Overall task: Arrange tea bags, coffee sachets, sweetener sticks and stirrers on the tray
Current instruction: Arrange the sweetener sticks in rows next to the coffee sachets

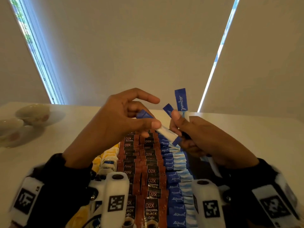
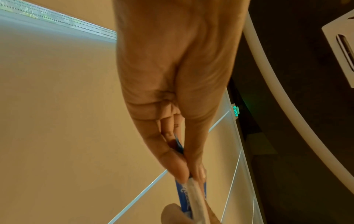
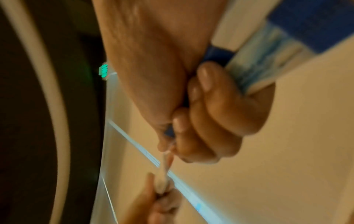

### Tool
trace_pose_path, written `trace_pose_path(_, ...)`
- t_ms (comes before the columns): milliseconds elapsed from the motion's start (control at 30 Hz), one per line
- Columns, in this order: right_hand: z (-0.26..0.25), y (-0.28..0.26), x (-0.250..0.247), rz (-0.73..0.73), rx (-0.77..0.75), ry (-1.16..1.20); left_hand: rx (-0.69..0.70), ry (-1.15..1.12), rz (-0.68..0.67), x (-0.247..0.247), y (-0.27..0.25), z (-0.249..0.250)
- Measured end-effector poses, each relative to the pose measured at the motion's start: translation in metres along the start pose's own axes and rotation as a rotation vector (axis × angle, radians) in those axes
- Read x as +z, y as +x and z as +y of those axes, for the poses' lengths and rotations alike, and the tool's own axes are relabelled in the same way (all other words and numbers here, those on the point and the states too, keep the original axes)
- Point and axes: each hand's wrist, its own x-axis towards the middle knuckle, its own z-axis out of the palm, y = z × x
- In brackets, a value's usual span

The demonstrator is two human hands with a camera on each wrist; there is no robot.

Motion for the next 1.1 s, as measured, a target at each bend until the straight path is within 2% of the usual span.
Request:
trace_pose_path(100, 0.001, 0.001, 0.002, 0.003, 0.018, -0.05, 0.005, -0.004, -0.019, 0.002, 0.001, -0.001)
trace_pose_path(200, 0.002, 0.001, 0.002, -0.064, 0.085, -0.038, 0.021, -0.013, -0.036, 0.002, 0.001, -0.001)
trace_pose_path(333, 0.005, 0.005, 0.004, -0.153, 0.085, 0.035, 0.045, -0.022, -0.048, -0.002, 0.001, -0.002)
trace_pose_path(500, 0.008, 0.009, 0.002, -0.247, 0.073, 0.112, 0.107, 0.065, -0.099, -0.01, 0.001, -0.004)
trace_pose_path(700, 0.006, 0.005, 0.0, -0.289, 0.091, 0.138, 0.175, 0.184, -0.068, -0.009, 0.002, -0.007)
trace_pose_path(900, 0.01, 0.005, -0.003, -0.206, 0.094, 0.007, -0.011, 0.06, -0.01, -0.009, 0.003, -0.01)
trace_pose_path(1000, 0.011, 0.007, -0.001, -0.222, 0.106, -0.062, -0.008, 0.085, 0.018, -0.005, 0.004, -0.011)
trace_pose_path(1100, 0.012, 0.007, 0.001, -0.271, 0.114, -0.138, 0.002, 0.098, -0.022, -0.002, 0.004, -0.011)
